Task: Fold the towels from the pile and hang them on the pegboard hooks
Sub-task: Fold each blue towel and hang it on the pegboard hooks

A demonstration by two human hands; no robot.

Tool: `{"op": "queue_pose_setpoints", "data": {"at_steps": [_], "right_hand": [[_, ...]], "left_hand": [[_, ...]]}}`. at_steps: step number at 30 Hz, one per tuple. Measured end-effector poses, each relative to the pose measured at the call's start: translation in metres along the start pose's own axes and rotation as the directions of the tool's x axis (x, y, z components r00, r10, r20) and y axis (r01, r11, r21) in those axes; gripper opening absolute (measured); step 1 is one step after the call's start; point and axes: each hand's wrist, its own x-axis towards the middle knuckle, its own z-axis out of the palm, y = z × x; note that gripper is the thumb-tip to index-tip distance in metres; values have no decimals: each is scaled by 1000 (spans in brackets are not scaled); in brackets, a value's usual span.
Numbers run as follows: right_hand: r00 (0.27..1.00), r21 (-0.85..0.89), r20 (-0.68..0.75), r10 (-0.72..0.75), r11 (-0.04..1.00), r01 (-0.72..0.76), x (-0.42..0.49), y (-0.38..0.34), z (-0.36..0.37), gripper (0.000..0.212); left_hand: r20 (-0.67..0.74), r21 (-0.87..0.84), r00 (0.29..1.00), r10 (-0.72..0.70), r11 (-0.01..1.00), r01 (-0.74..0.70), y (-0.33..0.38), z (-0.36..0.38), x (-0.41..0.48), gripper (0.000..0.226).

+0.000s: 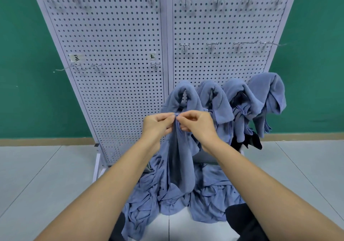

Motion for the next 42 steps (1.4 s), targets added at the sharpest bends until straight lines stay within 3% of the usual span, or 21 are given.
{"op": "queue_pose_setpoints", "data": {"at_steps": [4, 7, 9, 11, 14, 17, 21, 24, 26, 27, 30, 33, 36, 39, 42], "right_hand": [[984, 137, 160, 74, 986, -97, -1, -2, -6, 22], [971, 211, 220, 97, 967, -144, 2, -5, -15, 22], [986, 120, 161, 45, 991, -65, 7, -5, -25, 21], [988, -105, 145, -52, 992, 68, 13, -3, -37, 29], [962, -360, 260, -87, 915, 180, 18, 5, -49, 46], [935, -483, 343, -90, 837, 257, 20, 14, -49, 54], [929, -460, 354, -108, 845, 273, 24, 17, -47, 21], [929, -336, 358, -92, 916, 220, 23, 14, -45, 18], [933, -339, 339, -118, 910, 238, 23, 12, -43, 18], [934, -347, 332, -129, 904, 249, 22, 11, -41, 18], [936, -368, 325, -135, 894, 256, 21, 12, -40, 16], [949, -376, 296, -107, 901, 219, 22, 10, -44, 12], [965, -438, 258, -43, 885, 156, 22, 9, -53, 8], [982, -571, 189, -15, 812, 122, 20, 12, -52, 12], [990, -497, 114, 86, 868, -18, 17, 17, -38, 14]], "left_hand": [[46, 30, 999, 29, 999, -30, 1, -5, 1, 17], [62, 15, 998, 14, 1000, -15, 2, -8, 4, 15], [116, 30, 993, 3, 1000, -6, 5, -11, 4, 13], [204, 68, 979, 3, 998, -17, 9, -14, 4, 14], [292, 84, 956, -1, 996, -25, 13, -16, 2, 20], [383, 54, 924, 7, 998, -30, 15, -20, 1, 22], [465, 24, 885, 20, 999, -35, 15, -30, 5, 25], [395, -25, 919, -1, 1000, 12, 13, -33, 9, 25], [336, 15, 941, -39, 999, 36, 11, -32, 9, 13], [326, 92, 944, -50, 996, 21, 9, -31, 9, 9], [348, 401, 937, 12, 902, -160, 0, -29, 9, 26], [315, 484, 945, 87, 842, -239, -5, -27, 10, 7], [244, 575, 959, 145, 774, -263, -9, -28, 15, 5], [143, 673, 974, 173, 705, -224, -16, -23, 15, 15], [21, 616, 990, 138, 778, -122, -22, -16, 18, 26]]}}
